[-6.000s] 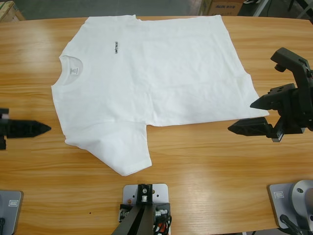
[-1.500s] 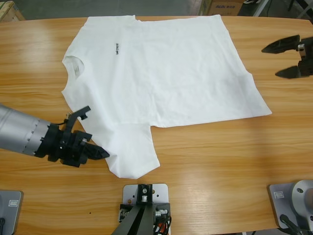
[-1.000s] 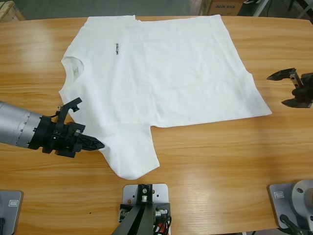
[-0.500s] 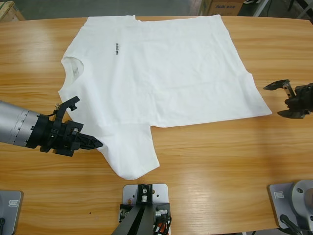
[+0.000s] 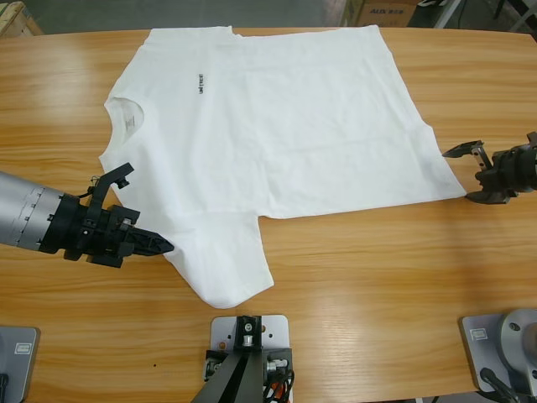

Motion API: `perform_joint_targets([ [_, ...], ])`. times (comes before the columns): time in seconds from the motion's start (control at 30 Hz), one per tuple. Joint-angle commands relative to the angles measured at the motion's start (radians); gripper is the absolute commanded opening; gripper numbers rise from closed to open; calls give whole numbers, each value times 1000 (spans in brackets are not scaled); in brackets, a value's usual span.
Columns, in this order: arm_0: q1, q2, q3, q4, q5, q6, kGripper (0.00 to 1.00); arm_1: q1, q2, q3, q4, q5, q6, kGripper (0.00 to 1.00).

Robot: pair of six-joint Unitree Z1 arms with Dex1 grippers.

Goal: Fold clothes

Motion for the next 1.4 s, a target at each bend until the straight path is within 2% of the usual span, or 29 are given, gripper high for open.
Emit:
perform_joint_targets([
  [0.03,10,-10,-5,13,12,-5,0,-9,52,28,-19,-12,-3,607],
  [0.1,10,-10,-5,13,12,-3,0,-9,55,28,-21,-7,-4,448],
  [0.17,10,-9,-5,13,12,-3,0,-9,60,28,-21,-2,-8,352],
  [0.27,10,-8,-5,14,12,-1,0,-9,64,29,-22,4,-13,295],
  [0.33,10,-8,-5,14,12,0,0,-10,63,31,-22,7,-13,84],
  [0.43,10,-7,-7,14,12,0,0,-9,61,32,-22,8,-13,0],
  [0.97,16,-12,-7,18,12,6,0,-9,39,40,-33,27,-37,0],
  [1.1,81,-63,-9,42,12,14,0,-9,-25,37,-23,55,-42,0],
  [1.23,166,-115,-58,136,12,57,0,-9,-96,11,50,64,-45,0],
  [1.4,201,-130,-112,216,12,90,0,-9,-142,-9,109,62,-45,0],
])
